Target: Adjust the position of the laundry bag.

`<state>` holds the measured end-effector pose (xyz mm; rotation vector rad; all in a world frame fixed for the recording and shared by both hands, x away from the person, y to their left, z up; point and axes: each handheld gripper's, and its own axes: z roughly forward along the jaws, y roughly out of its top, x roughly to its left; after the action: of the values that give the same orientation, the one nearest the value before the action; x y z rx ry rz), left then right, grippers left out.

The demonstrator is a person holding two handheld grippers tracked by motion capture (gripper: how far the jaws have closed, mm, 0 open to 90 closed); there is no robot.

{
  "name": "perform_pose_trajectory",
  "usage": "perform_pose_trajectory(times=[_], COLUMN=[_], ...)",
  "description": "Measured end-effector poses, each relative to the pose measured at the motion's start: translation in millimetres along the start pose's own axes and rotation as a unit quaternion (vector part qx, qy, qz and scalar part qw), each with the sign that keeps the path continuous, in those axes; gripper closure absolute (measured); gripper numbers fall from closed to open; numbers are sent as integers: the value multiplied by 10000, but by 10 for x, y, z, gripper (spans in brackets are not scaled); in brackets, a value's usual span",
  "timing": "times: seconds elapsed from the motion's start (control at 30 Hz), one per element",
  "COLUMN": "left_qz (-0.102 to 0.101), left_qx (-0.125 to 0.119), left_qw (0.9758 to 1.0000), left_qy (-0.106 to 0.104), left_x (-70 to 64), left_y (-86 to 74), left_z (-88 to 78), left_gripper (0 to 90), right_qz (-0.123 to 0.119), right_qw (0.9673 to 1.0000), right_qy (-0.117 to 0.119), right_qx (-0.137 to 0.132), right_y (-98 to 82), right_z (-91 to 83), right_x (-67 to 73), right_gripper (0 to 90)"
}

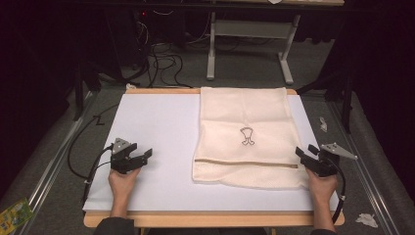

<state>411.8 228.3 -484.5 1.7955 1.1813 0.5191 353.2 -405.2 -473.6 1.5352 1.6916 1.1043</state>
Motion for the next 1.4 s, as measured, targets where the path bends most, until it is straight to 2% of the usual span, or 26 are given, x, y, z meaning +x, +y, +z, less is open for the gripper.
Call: perform_pose_trajectory(times=[0.17,0.33,0.43,0.53,0.57,0.63,0.67,0.7,0.73,0.83,0.87,0.97,1.0,1.07,1.13,1.23,1.27,1.3,1.33,1.37,1.4], left_qz=[37,28,-75,-251,-251,-256,-227,-227,-149,-104,-97,-84,-88,-78,-33,26,17,17,85,85,88], left_qx=[-9,-45,-44,108,108,100,49,49,69,152,167,135,133,165,116,138,262,262,376,376,436], left_qw=[10000,9999,9998,9994,9994,9994,9996,9996,9998,9998,9998,9998,9998,9996,9993,9991,9985,9985,9982,9982,9977], left_qy=[-2,-115,-191,-203,-203,-196,-189,-189,-124,-90,-80,-81,-127,-226,-364,-408,-486,-486,-451,-451,-517], left_x=[-5,5,30,66,66,69,65,65,59,67,67,48,42,22,-42,-105,-157,-157,-206,-206,-267], left_y=[-1,-2,2,20,20,22,22,22,22,23,22,20,23,42,84,113,144,144,175,175,222], left_z=[-7,-11,-13,15,15,14,0,0,-13,-12,-13,-24,-27,-32,-43,-37,-3,-3,40,40,79], left_gripper=[299,294,295,280,282,280,265,264,264,259,256,253,243,248,261,287,294,305,314,319,318], right_qz=[-16,-57,-50,26,26,-11,-66,-66,18,132,184,133,34,6,12,43,86,86,-42,-42,-156], right_qw=[10000,10000,10000,10000,10000,9999,9994,9994,9989,9986,9987,9992,9994,9996,9998,9999,9998,9998,9998,9998,9995], right_qy=[-9,-22,-60,-43,-43,-42,-39,-39,35,129,154,96,60,50,38,60,137,137,182,182,215], right_qx=[7,1,-8,-54,-54,-127,-334,-334,-469,-487,-459,-357,-343,-285,-212,-148,-87,-87,42,42,176], right_y=[0,1,1,0,0,-3,-6,-6,-8,-11,-10,3,15,29,42,53,67,67,84,84,113], right_z=[1,1,-1,-12,-12,-26,-68,-68,-98,-105,-107,-98,-99,-110,-125,-144,-154,-154,-145,-145,-132], right_x=[4,8,9,-4,-4,2,9,9,-18,-52,-58,-43,-21,-14,-16,-24,-28,-28,-7,-7,31], right_gripper=[422,420,419,418,418,434,460,460,464,457,456,455,471,474,473,453,432,432,422,422,424])
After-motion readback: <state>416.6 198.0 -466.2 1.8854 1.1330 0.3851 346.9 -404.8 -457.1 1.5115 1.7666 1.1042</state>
